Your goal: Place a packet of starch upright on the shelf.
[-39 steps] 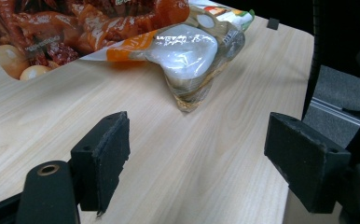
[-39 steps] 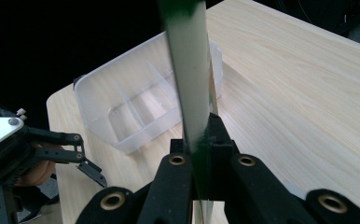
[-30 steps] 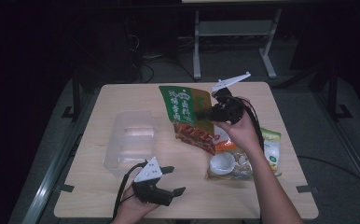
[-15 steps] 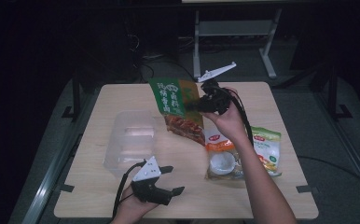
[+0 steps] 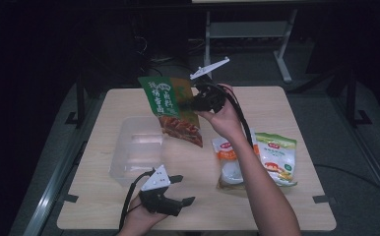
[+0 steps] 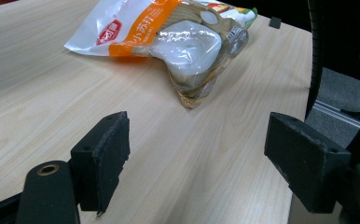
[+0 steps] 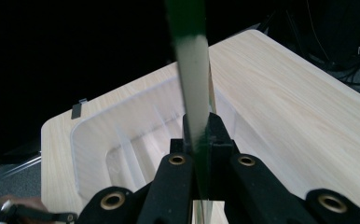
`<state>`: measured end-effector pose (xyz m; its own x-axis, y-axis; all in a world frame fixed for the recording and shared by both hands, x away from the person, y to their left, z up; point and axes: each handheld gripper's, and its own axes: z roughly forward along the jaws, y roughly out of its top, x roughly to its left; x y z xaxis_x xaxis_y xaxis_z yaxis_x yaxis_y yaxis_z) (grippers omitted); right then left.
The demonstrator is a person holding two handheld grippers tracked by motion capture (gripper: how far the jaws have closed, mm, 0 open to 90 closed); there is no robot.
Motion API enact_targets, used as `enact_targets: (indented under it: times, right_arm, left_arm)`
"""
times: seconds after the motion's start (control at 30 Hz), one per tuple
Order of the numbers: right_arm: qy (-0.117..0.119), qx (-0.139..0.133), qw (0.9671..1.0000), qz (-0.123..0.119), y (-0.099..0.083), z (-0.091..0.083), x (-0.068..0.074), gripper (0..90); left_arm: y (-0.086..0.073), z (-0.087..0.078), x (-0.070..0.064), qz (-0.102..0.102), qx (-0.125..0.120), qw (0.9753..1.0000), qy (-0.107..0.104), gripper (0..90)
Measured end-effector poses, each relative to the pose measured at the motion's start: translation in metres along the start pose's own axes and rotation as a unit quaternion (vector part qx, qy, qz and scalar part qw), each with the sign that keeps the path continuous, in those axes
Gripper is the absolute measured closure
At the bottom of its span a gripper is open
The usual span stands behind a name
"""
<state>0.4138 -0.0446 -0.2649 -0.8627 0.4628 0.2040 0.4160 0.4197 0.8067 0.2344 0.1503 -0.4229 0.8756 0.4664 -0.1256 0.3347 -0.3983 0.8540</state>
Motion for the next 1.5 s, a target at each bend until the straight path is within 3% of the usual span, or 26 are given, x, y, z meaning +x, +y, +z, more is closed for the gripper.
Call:
enact_targets:
  times: [0.4,1.0,1.17,1.5]
  right_arm:
    - [0.018,0.009,0.9997,-0.016,0.024,0.041,0.005,89.7]
    - [0.031,-0.002,0.9995,-0.009,0.042,0.107,0.008,89.7]
    - [0.032,0.000,0.9995,-0.001,0.040,0.120,0.004,89.7]
    - [0.031,0.004,0.9995,0.010,0.028,0.149,-0.006,89.7]
  left_arm:
    - [0.000,-0.004,0.003,0.003,0.004,1.0000,0.004,22.1]
    - [-0.001,-0.003,0.003,0.001,0.004,1.0000,0.003,22.1]
    - [-0.001,-0.004,0.004,-0.007,-0.001,1.0000,0.005,22.1]
    - [-0.001,-0.004,0.005,-0.001,0.003,1.0000,0.006,22.3]
